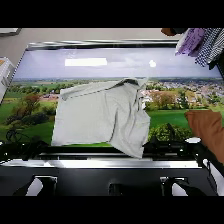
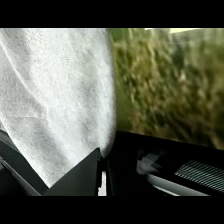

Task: Fold the clothes and pants, and hang the long-sleeved shirts on hangers.

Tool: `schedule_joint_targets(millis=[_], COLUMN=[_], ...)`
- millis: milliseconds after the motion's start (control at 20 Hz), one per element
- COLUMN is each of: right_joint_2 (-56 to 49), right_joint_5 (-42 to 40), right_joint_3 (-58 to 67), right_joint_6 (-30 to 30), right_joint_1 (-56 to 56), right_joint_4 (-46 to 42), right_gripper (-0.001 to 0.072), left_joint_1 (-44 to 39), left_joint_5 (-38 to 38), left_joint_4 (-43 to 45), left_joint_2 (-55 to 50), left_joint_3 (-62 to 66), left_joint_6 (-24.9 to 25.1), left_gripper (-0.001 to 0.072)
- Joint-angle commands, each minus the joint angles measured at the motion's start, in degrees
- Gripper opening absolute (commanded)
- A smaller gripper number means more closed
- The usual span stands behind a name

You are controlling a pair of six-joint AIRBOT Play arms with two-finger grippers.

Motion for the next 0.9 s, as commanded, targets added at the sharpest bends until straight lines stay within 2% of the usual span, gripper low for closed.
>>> schedule_joint_targets(millis=[0, 200, 450, 850], right_joint_2=[0.07, 0.11, 0.11, 0.15], right_joint_5=[-3.67, -4.76, -4.26, -4.13], right_joint_3=[-0.31, -0.22, -0.22, -0.22], right_joint_6=[-0.66, -0.66, -0.68, -0.66], right_joint_1=[-0.02, -0.02, -0.02, -0.02], right_joint_4=[0.55, 1.03, 1.05, 2.64], right_gripper=[0.0031, 0.0031, 0.0031, 0.0031], left_joint_1=[0.37, 0.37, 0.37, 0.35], left_joint_5=[0.61, 3.91, 6.36, 6.75], left_joint_4=[-0.02, -0.37, -8.41, -8.44], left_joint_2=[0.0, -0.76, -5.31, -12.22], left_joint_3=[-0.33, -0.33, -0.33, -0.35], left_joint_6=[2.1, 2.71, 9.66, 11.41], left_gripper=[0.0332, 0.0332, 0.0332, 0.0331])
